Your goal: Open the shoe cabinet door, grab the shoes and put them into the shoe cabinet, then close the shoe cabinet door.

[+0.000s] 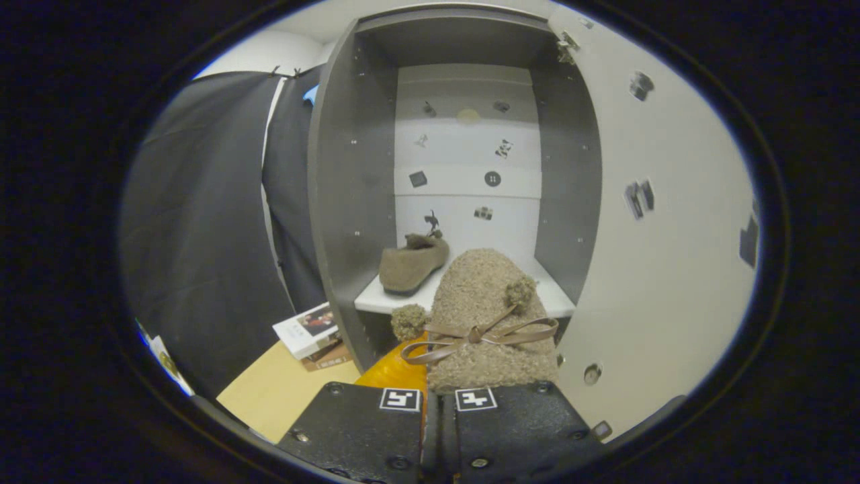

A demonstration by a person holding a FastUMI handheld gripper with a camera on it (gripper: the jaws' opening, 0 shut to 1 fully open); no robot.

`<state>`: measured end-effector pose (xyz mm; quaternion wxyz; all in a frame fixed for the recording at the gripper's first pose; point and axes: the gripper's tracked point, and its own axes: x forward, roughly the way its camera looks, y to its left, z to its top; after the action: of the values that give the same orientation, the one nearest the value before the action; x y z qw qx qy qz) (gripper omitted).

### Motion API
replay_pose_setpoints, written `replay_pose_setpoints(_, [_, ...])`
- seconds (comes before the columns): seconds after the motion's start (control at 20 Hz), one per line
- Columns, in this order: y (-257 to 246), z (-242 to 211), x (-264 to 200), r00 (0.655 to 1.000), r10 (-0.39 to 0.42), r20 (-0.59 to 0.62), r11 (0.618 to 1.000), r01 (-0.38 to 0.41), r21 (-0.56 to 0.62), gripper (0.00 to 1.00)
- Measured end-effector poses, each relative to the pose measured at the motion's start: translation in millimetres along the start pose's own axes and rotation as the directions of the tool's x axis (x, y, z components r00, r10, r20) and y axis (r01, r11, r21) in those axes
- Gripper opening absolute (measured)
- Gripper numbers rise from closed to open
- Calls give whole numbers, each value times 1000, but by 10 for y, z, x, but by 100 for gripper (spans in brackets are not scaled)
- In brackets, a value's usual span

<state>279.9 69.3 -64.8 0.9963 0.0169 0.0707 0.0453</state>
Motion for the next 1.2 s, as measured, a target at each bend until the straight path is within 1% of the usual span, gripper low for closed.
replay_pose_setpoints(0.15, [-79,403,362,999,-13,36,999,14,-30,6])
replay_pose_setpoints(0.3, [-139,704,786,999,-16,43,1000,17,-24,6])
replay_pose_setpoints(0.45, [-222,877,1257,999,-27,38,1000,27,1,6])
replay_pose_setpoints(0.55, [-277,915,1550,999,-35,20,999,35,10,6])
replay_pose_setpoints(0.7, [-355,841,2032,999,-43,-27,999,42,-7,6])
replay_pose_setpoints(0.8, [-402,724,2249,996,-40,-75,999,39,-11,6])
replay_pose_setpoints(1.0, [-576,465,2548,984,-77,-162,997,81,20,6])
replay_pose_setpoints(1.2, [-659,282,2719,956,-75,-284,994,95,59,7])
